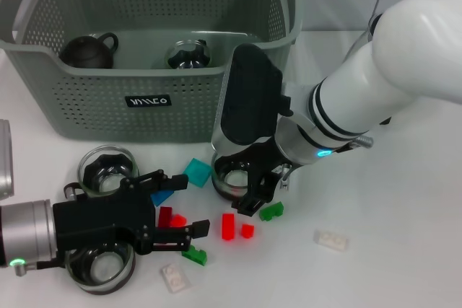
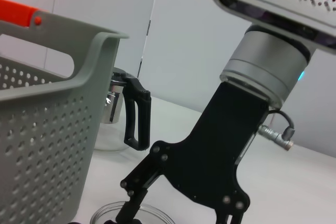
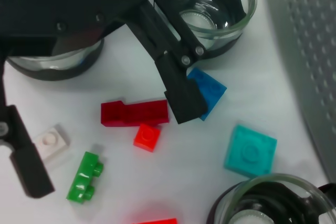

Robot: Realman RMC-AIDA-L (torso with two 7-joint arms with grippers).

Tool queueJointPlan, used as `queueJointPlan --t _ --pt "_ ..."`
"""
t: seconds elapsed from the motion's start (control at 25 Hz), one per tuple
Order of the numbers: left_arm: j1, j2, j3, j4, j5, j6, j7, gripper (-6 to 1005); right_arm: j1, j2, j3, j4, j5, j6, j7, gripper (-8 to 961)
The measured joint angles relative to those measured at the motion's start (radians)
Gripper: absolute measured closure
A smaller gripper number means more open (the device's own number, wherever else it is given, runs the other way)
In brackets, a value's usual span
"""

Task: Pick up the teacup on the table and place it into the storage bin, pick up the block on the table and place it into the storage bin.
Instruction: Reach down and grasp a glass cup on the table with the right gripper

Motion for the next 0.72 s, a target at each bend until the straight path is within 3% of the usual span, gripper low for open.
queueJointPlan --t 0.52,0.72 --pt "0.0 -0.002 0.002 -0.002 -0.001 0.0 0.002 113 0.029 0.003 -0.053 0.066 0.008 0.044 0.02 117" --pt "0.001 -0.001 0.0 -0.001 0.0 0.0 0.002 114 0.029 0.003 -0.057 0.058 0.013 0.039 0.019 335"
